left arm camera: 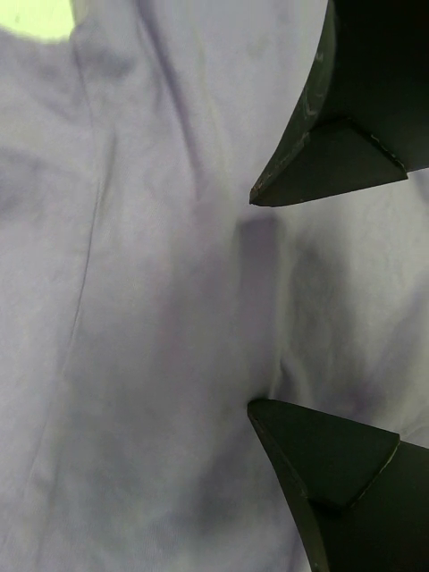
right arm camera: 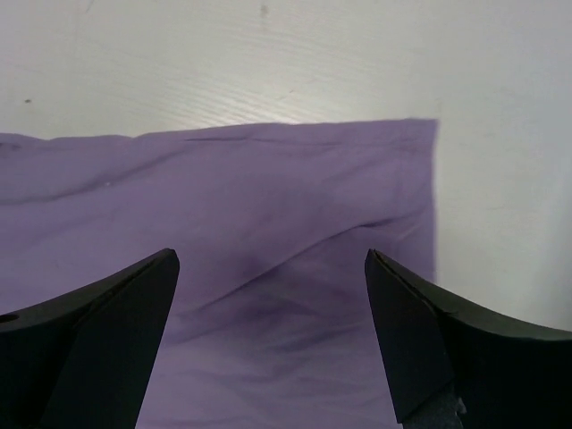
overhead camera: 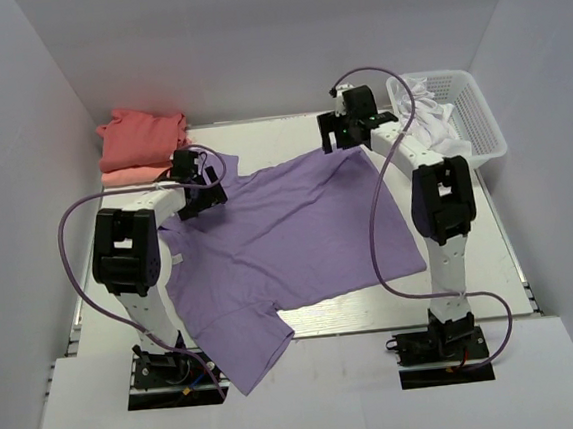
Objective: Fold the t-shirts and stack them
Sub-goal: Flatten out the tshirt
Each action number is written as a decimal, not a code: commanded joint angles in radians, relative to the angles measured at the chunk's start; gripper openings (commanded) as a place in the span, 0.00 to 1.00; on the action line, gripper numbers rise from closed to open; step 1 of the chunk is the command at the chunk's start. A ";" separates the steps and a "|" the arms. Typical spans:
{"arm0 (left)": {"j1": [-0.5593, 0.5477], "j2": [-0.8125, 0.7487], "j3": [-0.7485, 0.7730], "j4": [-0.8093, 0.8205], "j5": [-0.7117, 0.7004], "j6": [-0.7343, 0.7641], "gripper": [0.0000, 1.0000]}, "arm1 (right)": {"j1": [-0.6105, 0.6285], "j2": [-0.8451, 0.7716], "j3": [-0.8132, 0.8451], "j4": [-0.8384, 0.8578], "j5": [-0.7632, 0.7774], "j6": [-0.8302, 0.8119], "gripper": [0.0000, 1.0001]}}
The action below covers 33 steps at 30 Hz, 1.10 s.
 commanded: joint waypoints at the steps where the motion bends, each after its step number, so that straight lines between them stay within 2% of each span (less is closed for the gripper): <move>1: -0.001 -0.019 0.066 -0.037 0.033 0.000 0.99 | -0.009 0.020 -0.013 0.011 -0.155 0.165 0.90; 4: -0.001 -0.009 0.092 -0.060 0.032 0.000 0.99 | -0.009 0.047 -0.027 0.015 -0.156 0.180 0.90; 8: -0.001 0.041 0.212 -0.130 -0.018 0.000 0.99 | -0.014 0.138 0.057 -0.042 -0.153 0.180 0.90; 15: 0.020 0.178 0.341 -0.151 0.002 0.020 0.99 | -0.054 0.178 0.026 -0.015 -0.165 0.243 0.90; 18: 0.008 0.274 0.421 -0.198 -0.067 0.029 0.99 | -0.072 0.175 -0.013 -0.011 -0.155 0.254 0.90; 22: -0.001 0.369 0.542 -0.241 -0.077 0.004 0.99 | -0.103 0.149 -0.099 0.000 -0.106 0.293 0.90; 27: -0.001 0.486 0.675 -0.229 0.011 0.004 0.99 | -0.147 0.121 -0.149 0.009 -0.058 0.297 0.90; 33: -0.010 0.696 0.933 -0.253 0.068 0.030 0.99 | -0.163 0.152 -0.037 -0.020 -0.089 0.264 0.90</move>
